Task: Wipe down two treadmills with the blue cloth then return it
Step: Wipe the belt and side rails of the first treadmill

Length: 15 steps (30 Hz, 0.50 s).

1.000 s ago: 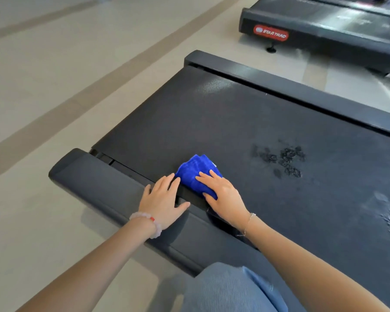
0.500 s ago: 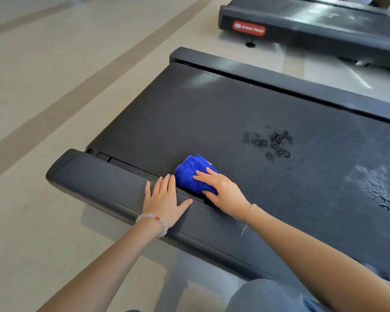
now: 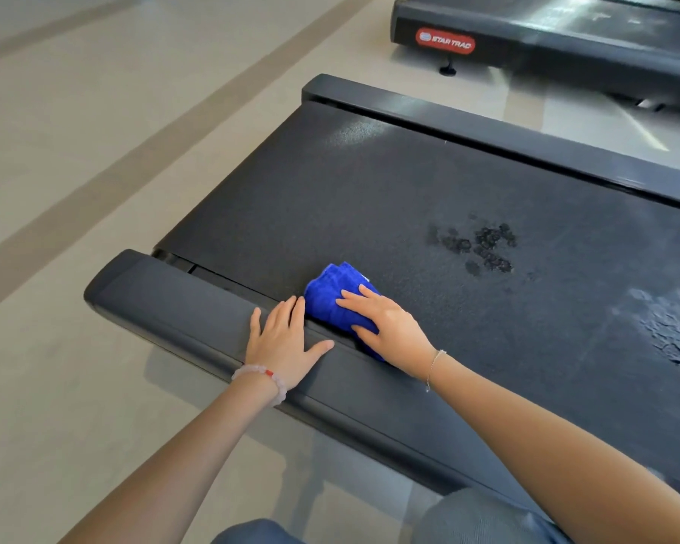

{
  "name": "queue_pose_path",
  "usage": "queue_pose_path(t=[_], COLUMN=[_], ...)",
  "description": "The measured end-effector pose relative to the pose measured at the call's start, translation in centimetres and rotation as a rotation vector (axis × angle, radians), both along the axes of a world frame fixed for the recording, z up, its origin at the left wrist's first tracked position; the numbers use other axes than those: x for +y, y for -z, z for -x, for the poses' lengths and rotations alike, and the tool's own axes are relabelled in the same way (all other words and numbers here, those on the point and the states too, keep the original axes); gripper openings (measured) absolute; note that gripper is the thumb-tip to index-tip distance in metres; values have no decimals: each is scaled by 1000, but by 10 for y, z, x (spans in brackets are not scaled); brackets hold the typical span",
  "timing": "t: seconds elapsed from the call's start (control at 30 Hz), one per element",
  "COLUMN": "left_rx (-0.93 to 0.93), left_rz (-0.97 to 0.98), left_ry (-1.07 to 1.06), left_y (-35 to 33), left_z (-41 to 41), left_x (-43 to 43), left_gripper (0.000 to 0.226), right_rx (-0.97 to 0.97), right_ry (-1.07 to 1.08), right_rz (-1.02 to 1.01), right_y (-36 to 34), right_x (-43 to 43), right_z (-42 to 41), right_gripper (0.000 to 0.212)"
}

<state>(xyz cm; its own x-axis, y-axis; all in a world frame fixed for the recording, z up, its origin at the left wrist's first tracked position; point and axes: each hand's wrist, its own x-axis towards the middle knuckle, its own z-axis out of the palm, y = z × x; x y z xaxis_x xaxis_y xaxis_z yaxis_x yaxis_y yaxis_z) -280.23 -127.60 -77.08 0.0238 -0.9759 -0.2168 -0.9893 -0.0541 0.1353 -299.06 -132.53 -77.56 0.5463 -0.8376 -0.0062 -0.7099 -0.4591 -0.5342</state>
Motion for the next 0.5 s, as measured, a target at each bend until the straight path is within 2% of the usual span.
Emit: queue_pose_path(t=[0.3, 0.5], left_rx=[63, 77], left_rz=[0, 4], left_ry=[-73, -91], left_y=[-14, -13], left_z=[17, 61], left_x=[-6, -8], left_gripper=[83, 81], right_rx=[15, -5], right_ry=[-104, -50], right_rz=[4, -8], right_y=[-4, -5], right_x=[-11, -37], right_z=[23, 74], right_gripper=[46, 45])
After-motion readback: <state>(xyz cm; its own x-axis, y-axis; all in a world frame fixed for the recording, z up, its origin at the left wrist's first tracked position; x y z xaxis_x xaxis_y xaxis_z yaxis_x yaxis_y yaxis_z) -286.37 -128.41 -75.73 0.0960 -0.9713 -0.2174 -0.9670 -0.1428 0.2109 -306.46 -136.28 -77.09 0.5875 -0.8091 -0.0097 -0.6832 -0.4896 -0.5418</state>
